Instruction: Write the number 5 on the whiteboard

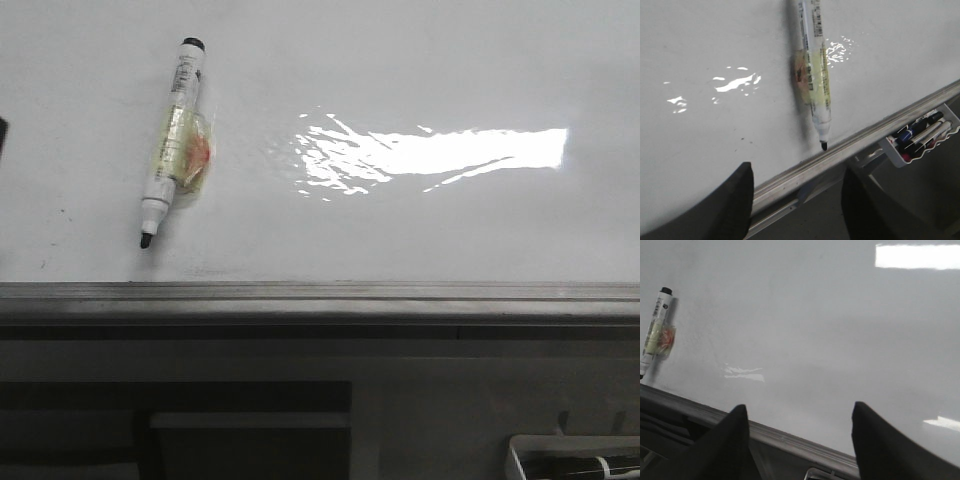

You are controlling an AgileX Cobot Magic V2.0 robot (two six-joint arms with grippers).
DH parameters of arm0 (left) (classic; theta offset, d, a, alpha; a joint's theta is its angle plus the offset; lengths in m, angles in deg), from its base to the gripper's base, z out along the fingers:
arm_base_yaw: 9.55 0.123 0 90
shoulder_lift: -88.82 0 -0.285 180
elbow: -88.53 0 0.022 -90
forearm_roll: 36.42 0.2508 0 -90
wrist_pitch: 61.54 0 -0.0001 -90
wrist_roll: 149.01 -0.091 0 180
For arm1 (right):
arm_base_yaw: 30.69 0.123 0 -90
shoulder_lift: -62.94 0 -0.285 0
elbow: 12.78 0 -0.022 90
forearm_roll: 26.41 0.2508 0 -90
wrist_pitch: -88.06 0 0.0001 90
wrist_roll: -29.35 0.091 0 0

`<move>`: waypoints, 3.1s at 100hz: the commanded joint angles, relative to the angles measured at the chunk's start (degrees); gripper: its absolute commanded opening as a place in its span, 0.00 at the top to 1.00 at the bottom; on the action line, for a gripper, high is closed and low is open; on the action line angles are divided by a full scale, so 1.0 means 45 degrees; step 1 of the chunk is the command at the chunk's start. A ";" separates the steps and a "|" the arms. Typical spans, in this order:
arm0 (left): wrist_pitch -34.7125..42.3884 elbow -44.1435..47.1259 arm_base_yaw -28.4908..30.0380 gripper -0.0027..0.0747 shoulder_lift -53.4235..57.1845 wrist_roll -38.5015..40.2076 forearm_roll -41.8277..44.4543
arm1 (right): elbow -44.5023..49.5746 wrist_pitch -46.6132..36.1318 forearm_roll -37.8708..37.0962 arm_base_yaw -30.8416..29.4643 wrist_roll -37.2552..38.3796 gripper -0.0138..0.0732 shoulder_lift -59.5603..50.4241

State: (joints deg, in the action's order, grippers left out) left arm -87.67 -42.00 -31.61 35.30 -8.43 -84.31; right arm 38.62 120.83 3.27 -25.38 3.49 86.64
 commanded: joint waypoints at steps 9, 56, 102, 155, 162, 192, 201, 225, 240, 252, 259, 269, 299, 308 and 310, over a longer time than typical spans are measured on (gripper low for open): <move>0.1377 -0.1070 -0.0939 0.52 -0.1637 0.0066 -0.1726 | -0.0476 -0.0745 0.0319 0.0036 -0.0144 0.37 0.0241; 0.2403 -0.1853 -0.2064 0.52 -0.4404 0.0066 -0.2265 | -0.0476 -0.0564 0.0319 0.0036 -0.0144 0.37 0.0241; 0.2946 -0.2088 -0.2077 0.65 -0.5555 0.0066 -0.2265 | -0.0449 -0.0331 0.0410 0.0036 -0.0144 0.37 0.0252; -0.1915 -0.3617 -0.3989 0.99 -0.5507 -0.7046 -0.0732 | -0.0671 0.2221 0.5793 0.1558 -0.7300 0.37 0.2035; -0.1673 -0.3617 -0.4464 0.99 -0.5507 -0.7046 0.0563 | -0.0932 0.2249 0.5793 0.2296 -0.7736 0.37 0.2547; -0.0449 -0.3617 -0.5221 0.99 -0.5507 -0.7046 0.2592 | -0.2283 0.1530 0.5598 0.5345 -0.8550 0.37 0.5538; -0.0322 -0.3617 -0.5221 0.99 -0.5507 -0.7046 0.2611 | -0.2614 0.1243 0.5598 0.6096 -0.8967 0.37 0.6495; -0.0210 -0.3617 -0.5221 0.99 -0.5507 -0.7046 0.2611 | -0.2887 -0.0412 0.5598 0.7414 -0.9395 0.37 0.8131; -0.0210 -0.3617 -0.5221 0.99 -0.5488 -0.7046 0.2564 | -0.3172 -0.1213 0.5887 0.7775 -0.9395 0.37 0.8760; -0.0210 -0.3617 -0.5221 0.99 -0.5488 -0.7046 0.2532 | -0.3408 -0.1124 0.6344 0.7806 -0.9395 0.37 0.9284; -0.0210 -0.3617 -0.5221 0.99 -0.5488 -0.7046 0.2532 | -0.3536 -0.1092 0.6385 0.7806 -0.9395 0.37 0.9609; -0.0210 -0.3617 -0.5221 0.99 -0.5488 -0.7046 0.2532 | -0.3562 -0.1119 0.6404 0.7806 -0.9395 0.37 1.0090; -0.0210 -0.3617 -0.5221 0.99 -0.5488 -0.7046 0.2084 | -0.3562 -0.1206 0.7164 0.7806 -0.9861 0.37 1.0905; -0.0234 -0.3617 -0.5221 0.99 -0.5488 -0.7046 0.1984 | -0.3562 -0.1183 0.8013 0.7806 -1.0709 0.37 1.0912; -0.0236 -0.3617 -0.5221 0.99 -0.5488 -0.7046 0.1984 | -0.3562 -0.1183 0.8217 0.7806 -1.0905 0.37 1.0912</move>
State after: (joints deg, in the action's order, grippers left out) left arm -90.69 -56.46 -54.58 9.38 -40.27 -72.35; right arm 24.69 116.84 34.53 9.67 -41.64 136.31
